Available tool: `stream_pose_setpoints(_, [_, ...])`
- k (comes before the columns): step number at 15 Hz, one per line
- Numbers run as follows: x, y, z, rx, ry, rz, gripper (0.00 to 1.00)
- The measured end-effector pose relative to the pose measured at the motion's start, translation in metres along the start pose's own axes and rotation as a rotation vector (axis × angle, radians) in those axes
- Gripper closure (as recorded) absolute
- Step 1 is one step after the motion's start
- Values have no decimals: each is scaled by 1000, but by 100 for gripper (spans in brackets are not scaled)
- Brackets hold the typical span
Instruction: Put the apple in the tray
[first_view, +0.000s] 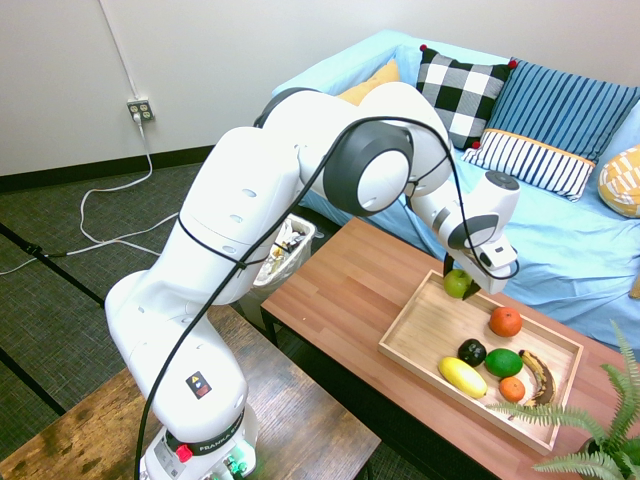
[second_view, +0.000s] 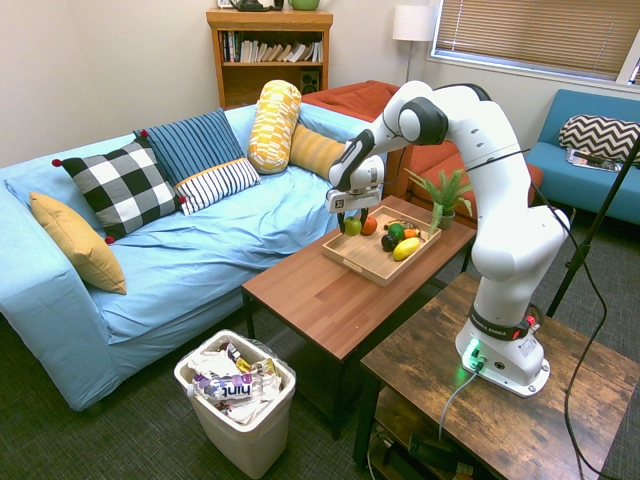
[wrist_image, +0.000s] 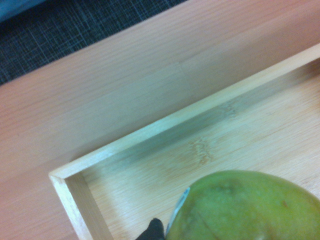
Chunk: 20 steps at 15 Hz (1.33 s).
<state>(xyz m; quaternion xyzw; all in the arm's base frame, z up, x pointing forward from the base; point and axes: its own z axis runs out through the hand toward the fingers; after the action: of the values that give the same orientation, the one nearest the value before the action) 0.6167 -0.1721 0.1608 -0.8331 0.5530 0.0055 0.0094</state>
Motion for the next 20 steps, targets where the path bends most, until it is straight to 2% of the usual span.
stream_pose_setpoints(6, [2, -4, 50, -25, -39, 18, 100])
stream_pose_setpoints(7, [4, -5, 57, -25, -44, 26, 0])
stream_pose_setpoints(15, [16, -4, 65, -17, -71, 40, 0])
stream_pose_setpoints(20, [33, 5, 53, 4, -62, 34, 0])
